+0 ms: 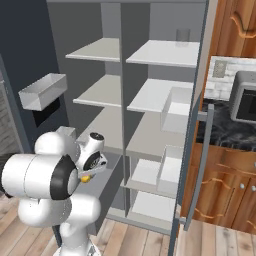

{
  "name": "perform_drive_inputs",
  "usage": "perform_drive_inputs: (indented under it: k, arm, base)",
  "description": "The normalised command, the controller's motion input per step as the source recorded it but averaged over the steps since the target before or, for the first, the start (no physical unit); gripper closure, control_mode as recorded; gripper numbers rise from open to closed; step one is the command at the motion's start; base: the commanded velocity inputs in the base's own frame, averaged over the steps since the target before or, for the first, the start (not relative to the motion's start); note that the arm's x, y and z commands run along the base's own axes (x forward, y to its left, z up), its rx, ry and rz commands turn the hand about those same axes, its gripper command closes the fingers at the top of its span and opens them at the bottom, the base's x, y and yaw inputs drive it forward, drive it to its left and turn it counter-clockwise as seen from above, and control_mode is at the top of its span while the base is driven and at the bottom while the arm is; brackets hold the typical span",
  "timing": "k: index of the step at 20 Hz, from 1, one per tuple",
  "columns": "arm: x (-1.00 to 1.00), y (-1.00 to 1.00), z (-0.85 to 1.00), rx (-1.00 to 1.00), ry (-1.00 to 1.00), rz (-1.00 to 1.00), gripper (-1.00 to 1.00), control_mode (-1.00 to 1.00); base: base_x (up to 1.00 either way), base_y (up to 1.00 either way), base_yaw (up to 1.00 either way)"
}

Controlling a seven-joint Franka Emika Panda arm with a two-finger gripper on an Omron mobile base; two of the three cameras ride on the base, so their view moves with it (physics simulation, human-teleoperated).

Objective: Take the broccoli and lemon from the fridge shelf and place them in the freezer drawer to begin freezing them.

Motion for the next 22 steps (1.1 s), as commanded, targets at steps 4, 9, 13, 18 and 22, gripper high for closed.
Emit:
perform_drive_inputs:
  k: [4, 9, 13, 18, 22]
  arm:
    - [0.17, 0.15, -0.33, 0.00, 0.06, 0.13, 1.00, -1.00]
    - [0.25, 0.12, -0.40, 0.00, 0.07, 0.11, 1.00, -1.00]
    - [0.14, 0.06, -0.44, 0.00, 0.03, 0.11, 1.00, -1.00]
    - [0.08, 0.00, -0.26, 0.00, 0.00, 0.10, 1.00, -1.00]
    - [0.04, 0.00, -0.22, 0.00, 0.01, 0.09, 1.00, -1.00]
  base:
    - [0.00, 0.00, 0.00]
    - [0.00, 0.00, 0.00]
    - [0.00, 0.00, 0.00]
    - [0.00, 0.00, 0.00]
    - [0.00, 0.00, 0.00]
